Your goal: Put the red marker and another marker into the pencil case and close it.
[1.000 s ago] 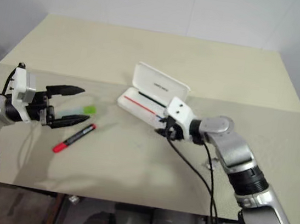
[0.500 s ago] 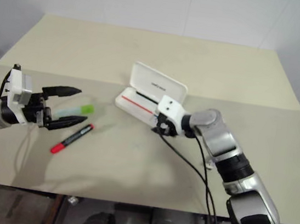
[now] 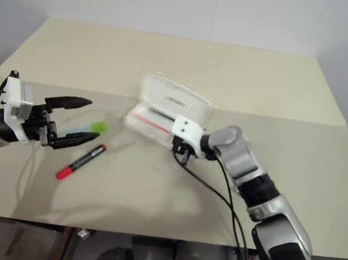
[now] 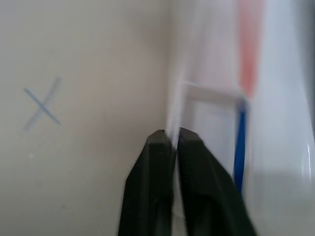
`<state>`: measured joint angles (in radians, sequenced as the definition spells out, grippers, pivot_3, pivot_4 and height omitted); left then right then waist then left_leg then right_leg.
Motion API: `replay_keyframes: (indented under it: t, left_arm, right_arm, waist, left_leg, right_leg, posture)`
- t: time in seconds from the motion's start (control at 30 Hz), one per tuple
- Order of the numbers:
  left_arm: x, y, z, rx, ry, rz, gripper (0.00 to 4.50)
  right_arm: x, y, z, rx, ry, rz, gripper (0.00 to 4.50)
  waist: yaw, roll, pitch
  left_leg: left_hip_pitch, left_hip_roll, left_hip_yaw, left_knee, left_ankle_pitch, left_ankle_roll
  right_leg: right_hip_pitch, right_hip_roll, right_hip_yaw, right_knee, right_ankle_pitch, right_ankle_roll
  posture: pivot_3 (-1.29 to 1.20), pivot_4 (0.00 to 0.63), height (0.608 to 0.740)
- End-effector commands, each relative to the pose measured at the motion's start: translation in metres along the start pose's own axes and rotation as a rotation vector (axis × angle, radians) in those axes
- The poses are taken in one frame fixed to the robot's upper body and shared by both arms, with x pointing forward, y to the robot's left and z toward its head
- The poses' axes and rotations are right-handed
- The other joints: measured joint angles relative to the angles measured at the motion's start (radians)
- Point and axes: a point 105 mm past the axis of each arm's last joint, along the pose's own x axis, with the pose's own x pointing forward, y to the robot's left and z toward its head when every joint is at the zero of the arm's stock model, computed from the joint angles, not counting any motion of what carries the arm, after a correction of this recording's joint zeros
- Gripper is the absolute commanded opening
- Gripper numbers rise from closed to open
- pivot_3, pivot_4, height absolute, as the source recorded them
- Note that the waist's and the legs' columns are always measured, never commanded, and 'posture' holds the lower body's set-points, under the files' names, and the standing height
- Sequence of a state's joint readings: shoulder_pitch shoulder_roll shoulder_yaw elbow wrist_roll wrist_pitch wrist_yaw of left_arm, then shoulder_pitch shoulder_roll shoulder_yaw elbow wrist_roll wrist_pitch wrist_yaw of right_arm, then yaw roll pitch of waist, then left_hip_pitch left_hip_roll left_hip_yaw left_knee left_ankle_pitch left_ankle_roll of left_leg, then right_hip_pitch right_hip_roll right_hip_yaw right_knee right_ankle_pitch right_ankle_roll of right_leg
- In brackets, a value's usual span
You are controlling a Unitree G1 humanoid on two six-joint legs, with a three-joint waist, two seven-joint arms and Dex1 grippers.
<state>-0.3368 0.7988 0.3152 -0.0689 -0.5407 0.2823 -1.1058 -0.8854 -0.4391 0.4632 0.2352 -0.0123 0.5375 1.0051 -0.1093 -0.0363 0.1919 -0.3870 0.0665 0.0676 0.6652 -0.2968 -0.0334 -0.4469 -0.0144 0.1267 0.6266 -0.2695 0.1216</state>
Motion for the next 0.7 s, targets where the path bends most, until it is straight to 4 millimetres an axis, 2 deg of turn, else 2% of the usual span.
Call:
replay_keyframes:
  t: [0.03, 0.3, 0.43, 0.57, 0.63, 0.7]
  left_arm:
    - [-0.003, -0.002, 0.014, 0.033, -0.028, -0.025, 4.50]
    - [0.000, -0.016, 0.008, -0.015, 0.013, -0.148, 4.50]
    - [0.001, -0.017, 0.012, -0.002, 0.009, -0.166, 4.50]
    - [0.000, -0.033, 0.010, -0.008, 0.046, -0.253, 4.50]
    - [-0.001, -0.037, 0.009, -0.018, 0.056, -0.272, 4.50]
    - [0.000, -0.039, 0.009, -0.014, 0.062, -0.284, 4.50]
  right_arm:
    - [-0.005, -0.006, 0.007, -0.034, -0.018, -0.014, 0.05]
    - [-0.028, 0.003, 0.007, -0.104, -0.086, 0.046, 0.05]
    - [-0.053, 0.024, -0.003, -0.133, -0.112, 0.129, 0.05]
    - [-0.075, 0.048, -0.011, -0.125, -0.153, 0.199, 0.05]
    - [-0.081, 0.056, -0.014, -0.139, -0.162, 0.219, 0.05]
    - [-0.086, 0.073, -0.027, -0.142, -0.154, 0.268, 0.05]
  waist:
    - [-0.003, 0.000, 0.000]
    - [-0.001, 0.000, 0.000]
    - [0.003, 0.000, 0.000]
    - [0.006, 0.000, 0.000]
    - [0.003, 0.000, 0.000]
    - [0.005, 0.000, 0.000]
  left_leg:
    - [0.000, 0.000, 0.000, 0.000, 0.000, 0.000]
    - [0.000, 0.000, -0.001, -0.001, 0.000, 0.000]
    - [-0.001, 0.000, -0.001, -0.001, 0.000, 0.000]
    - [-0.001, 0.000, -0.002, -0.001, 0.000, 0.000]
    - [0.000, 0.000, -0.001, -0.001, 0.000, 0.000]
    - [0.000, 0.000, -0.001, -0.001, 0.000, 0.000]
  right_leg:
    - [0.000, 0.000, 0.000, 0.000, 0.000, 0.000]
    - [0.000, 0.000, -0.001, -0.001, 0.000, 0.000]
    - [0.000, 0.000, -0.001, -0.001, 0.000, 0.000]
    - [0.000, 0.000, -0.001, -0.001, -0.001, 0.000]
    - [0.000, 0.000, -0.001, -0.001, -0.001, 0.000]
    - [0.000, 0.000, -0.001, 0.000, -0.001, -0.001]
  posture:
    - [0.00, 0.150, 0.740]
    - [0.00, 0.150, 0.740]
    - [0.00, 0.150, 0.740]
    - [0.00, 0.150, 0.740]
    - [0.00, 0.150, 0.740]
    - [0.00, 0.150, 0.740]
